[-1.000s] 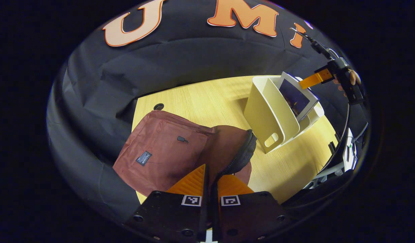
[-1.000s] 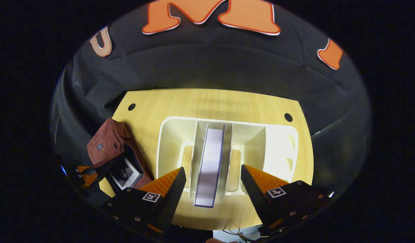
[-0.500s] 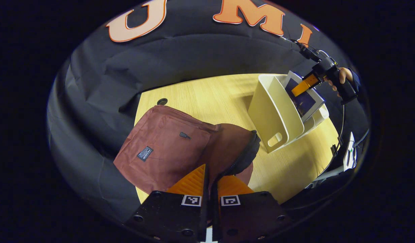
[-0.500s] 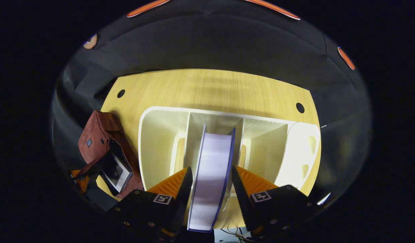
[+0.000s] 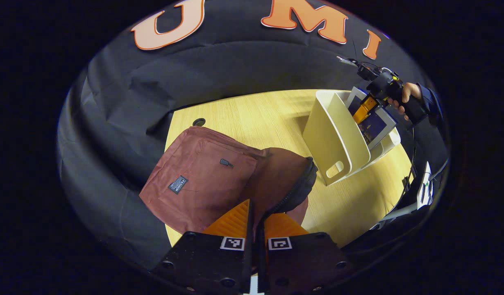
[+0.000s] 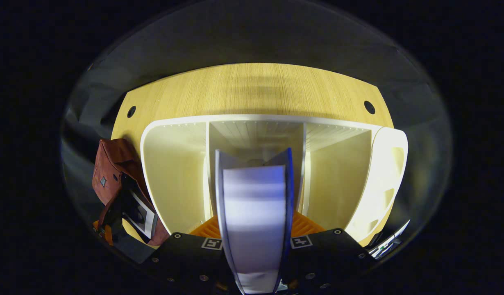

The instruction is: Open the schoolbag, grab two books from the bookshelf and put them into the schoolbag.

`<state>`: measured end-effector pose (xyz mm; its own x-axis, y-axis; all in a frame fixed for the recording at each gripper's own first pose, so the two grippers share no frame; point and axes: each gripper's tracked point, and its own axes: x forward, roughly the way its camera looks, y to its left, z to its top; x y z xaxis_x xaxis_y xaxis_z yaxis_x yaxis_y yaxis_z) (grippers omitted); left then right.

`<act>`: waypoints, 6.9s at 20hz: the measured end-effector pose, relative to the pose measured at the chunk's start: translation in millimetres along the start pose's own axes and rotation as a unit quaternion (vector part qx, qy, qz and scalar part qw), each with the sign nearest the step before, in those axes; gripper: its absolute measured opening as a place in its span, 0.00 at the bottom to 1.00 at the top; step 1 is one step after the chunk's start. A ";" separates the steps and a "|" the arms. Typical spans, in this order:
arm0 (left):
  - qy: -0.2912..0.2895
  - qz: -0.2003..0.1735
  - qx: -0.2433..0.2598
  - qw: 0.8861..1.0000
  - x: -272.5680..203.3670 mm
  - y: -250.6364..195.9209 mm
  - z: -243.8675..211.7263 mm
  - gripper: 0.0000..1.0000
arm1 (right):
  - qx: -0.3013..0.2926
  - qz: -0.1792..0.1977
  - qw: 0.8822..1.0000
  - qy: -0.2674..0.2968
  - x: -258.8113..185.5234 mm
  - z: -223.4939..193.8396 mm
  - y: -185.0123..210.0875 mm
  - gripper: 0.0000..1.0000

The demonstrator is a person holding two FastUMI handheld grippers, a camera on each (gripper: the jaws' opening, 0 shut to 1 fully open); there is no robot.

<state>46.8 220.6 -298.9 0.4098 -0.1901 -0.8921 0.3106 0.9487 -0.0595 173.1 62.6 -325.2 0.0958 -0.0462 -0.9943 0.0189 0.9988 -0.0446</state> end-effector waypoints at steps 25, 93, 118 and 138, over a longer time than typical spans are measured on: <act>-0.022 -0.076 0.092 0.993 -1.5 17.6 22.8 0.07 | 0.126 0.100 0.971 -0.175 -212.5 -36.4 10.4 0.50; -0.080 -0.107 0.100 0.986 -27.2 13.0 35.5 0.06 | 0.262 0.300 0.916 -0.049 33.1 -135.4 328.4 0.98; -0.107 -0.074 0.047 0.990 -36.3 -131.2 32.2 0.55 | 0.196 0.237 0.926 -0.220 -96.1 -122.4 65.2 0.98; -0.430 0.099 -0.098 0.892 -213.9 -255.0 161.0 0.94 | -0.040 0.101 0.799 -0.592 -300.2 -80.8 -103.3 0.97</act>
<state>18.0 -21.3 -20.9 0.9726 -0.0577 -0.2250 0.0382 0.9952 -0.0904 62.0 -25.6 -29.9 0.9634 0.1818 -0.1971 -0.1749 0.9832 0.0522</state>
